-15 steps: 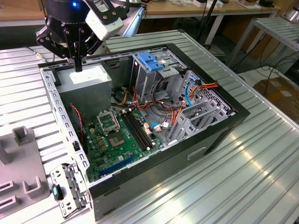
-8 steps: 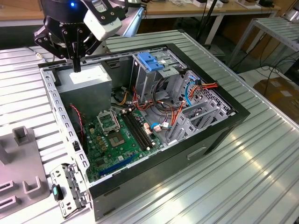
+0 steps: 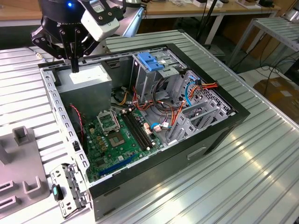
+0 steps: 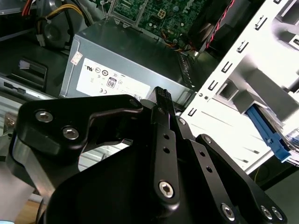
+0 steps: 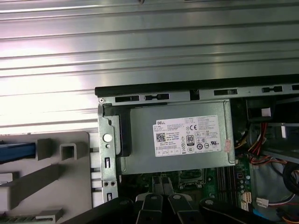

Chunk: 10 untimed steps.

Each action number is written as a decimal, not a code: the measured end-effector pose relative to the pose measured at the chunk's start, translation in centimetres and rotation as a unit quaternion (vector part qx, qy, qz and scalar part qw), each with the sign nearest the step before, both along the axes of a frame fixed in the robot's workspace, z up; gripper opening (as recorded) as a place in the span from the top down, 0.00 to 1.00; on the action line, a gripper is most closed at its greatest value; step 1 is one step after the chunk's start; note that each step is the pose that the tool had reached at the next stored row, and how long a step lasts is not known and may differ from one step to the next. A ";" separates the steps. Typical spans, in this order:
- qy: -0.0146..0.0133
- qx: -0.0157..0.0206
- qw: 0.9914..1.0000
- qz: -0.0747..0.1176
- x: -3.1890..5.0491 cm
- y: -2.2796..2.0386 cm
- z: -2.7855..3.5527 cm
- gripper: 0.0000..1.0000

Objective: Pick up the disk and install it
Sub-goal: 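Reach for the disk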

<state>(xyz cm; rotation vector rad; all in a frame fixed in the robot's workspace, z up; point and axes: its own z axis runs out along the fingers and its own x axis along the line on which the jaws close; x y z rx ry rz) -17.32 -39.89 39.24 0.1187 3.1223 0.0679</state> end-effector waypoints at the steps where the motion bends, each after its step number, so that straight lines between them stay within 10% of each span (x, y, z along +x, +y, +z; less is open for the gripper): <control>1: 0.000 0.000 1.000 0.000 -0.04 0.00 0.00 0.89; 10: 0.001 0.000 1.000 0.000 -0.41 0.00 -0.01 0.89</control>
